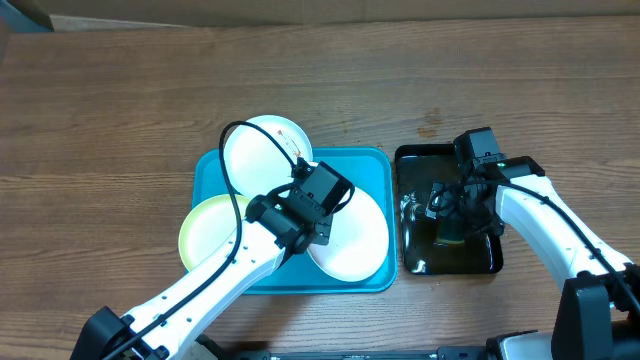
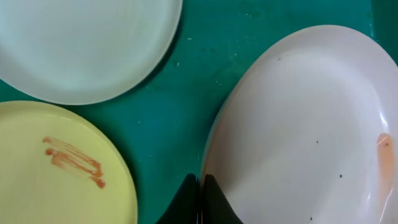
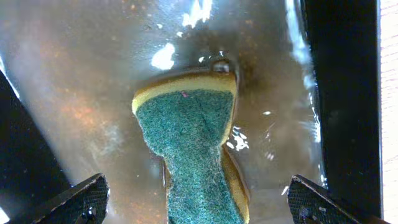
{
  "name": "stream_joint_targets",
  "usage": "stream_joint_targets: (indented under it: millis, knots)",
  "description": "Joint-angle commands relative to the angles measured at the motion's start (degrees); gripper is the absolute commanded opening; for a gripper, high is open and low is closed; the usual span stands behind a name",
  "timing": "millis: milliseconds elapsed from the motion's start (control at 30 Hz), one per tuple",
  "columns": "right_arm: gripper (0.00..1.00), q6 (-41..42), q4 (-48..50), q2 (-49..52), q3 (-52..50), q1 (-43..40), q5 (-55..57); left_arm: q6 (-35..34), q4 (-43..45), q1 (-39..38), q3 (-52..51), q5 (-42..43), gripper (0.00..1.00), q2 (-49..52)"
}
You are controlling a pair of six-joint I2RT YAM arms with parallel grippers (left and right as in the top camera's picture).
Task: Clean dirty plates on tray and stack at the side
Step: 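Lift the white plate with the left gripper and tilt it upward, then lift the green sponge out of the black tray with the right gripper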
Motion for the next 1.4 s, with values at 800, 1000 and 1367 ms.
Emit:
stream_joint_targets:
  millis: [800,1000,1367]
  knots:
    - [0.17,-1.18,-1.36,0.04,3.76,-1.31,-3.80,5.49,5.33,0.11,-0.13,-3.96,0.04,0.04]
    - [0.75,-1.20,-5.97,0.07,3.76,-1.29,-3.74,5.44,6.29,0.09,-0.13,-3.85,0.04,0.04]
    - [0.86,-1.14,16.17,0.11,-6.12,-1.29,-0.09,5.46,6.95,0.09,-0.13,-2.80,0.04,0.04]
